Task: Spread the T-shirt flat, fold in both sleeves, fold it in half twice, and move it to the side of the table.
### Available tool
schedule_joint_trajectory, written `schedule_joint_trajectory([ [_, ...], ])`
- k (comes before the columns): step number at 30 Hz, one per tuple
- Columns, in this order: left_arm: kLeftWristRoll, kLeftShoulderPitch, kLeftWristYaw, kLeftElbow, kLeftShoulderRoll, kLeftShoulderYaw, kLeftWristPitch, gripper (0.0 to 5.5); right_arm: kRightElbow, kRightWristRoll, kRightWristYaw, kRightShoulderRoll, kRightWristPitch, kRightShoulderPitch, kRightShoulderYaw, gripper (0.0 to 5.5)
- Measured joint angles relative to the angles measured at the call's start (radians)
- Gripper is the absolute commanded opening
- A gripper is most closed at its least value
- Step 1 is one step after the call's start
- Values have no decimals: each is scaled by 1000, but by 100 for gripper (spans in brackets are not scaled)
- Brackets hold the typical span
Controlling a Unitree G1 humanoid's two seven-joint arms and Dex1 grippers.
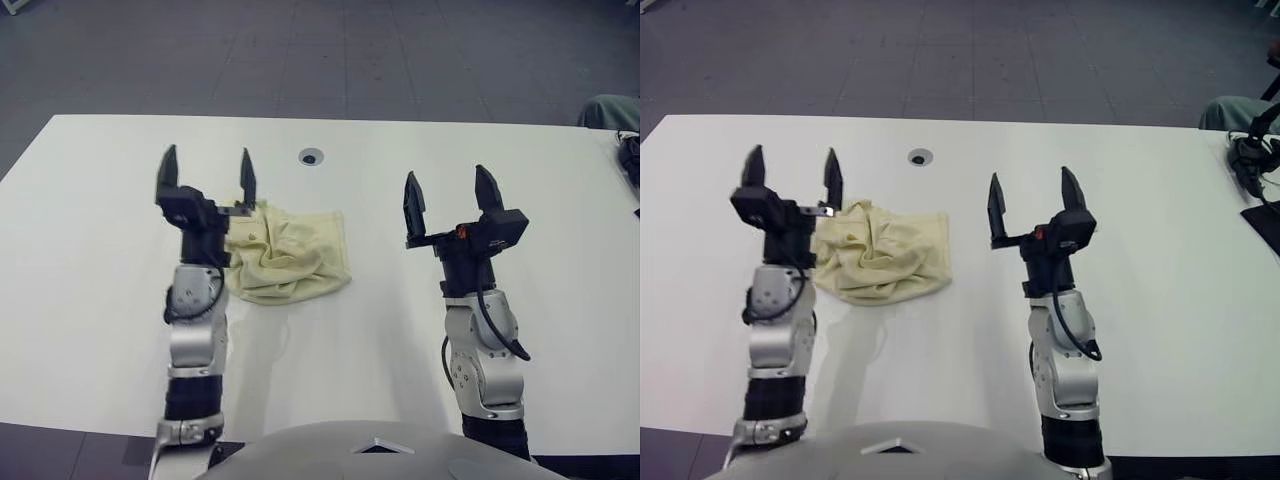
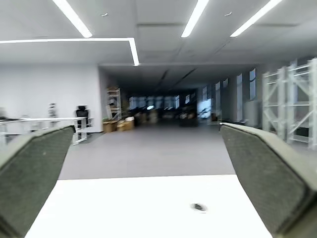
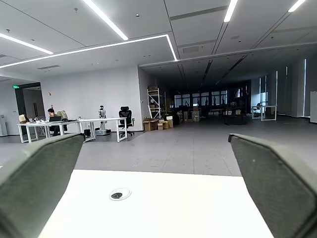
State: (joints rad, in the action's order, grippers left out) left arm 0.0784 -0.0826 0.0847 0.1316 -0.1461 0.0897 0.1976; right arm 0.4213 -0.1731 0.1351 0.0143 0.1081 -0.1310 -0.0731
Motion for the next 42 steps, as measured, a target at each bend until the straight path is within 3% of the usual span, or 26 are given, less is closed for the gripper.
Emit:
schedule_joint_trajectory([
  [4, -56, -94, 64, -207, -152, 16, -139, 540, -2, 19, -14, -5, 2, 6, -6, 539],
  [7, -164, -198, 39, -423, -265, 17, -72, 540, -5, 33, -24, -9, 12, 10, -6, 539],
  [11, -351, -337, -73, -728, -364, -64, 79, 540, -16, 48, -31, -13, 27, 15, -8, 539],
  [14, -475, -412, -133, -918, -380, -165, 154, 540, -27, 55, -31, -18, 32, 19, -7, 539],
  [21, -470, -446, -6, -1061, -327, -272, 274, 540, 36, 17, -30, -20, 50, 9, 11, 539],
  [26, -430, -397, 81, -962, -291, -313, 277, 540, 84, -21, -30, -19, 41, -5, 28, 539],
  [31, -276, -129, 186, -538, -229, -318, 133, 540, 111, -53, -28, -19, 23, -10, 25, 539],
  [37, -210, 237, 94, -122, -54, -347, -106, 540, 165, -56, -37, -19, 1, -18, 26, 539],
  [42, -215, 383, 6, 38, -4, -332, -201, 540, 194, -52, -56, -20, -21, -28, 24, 539],
])
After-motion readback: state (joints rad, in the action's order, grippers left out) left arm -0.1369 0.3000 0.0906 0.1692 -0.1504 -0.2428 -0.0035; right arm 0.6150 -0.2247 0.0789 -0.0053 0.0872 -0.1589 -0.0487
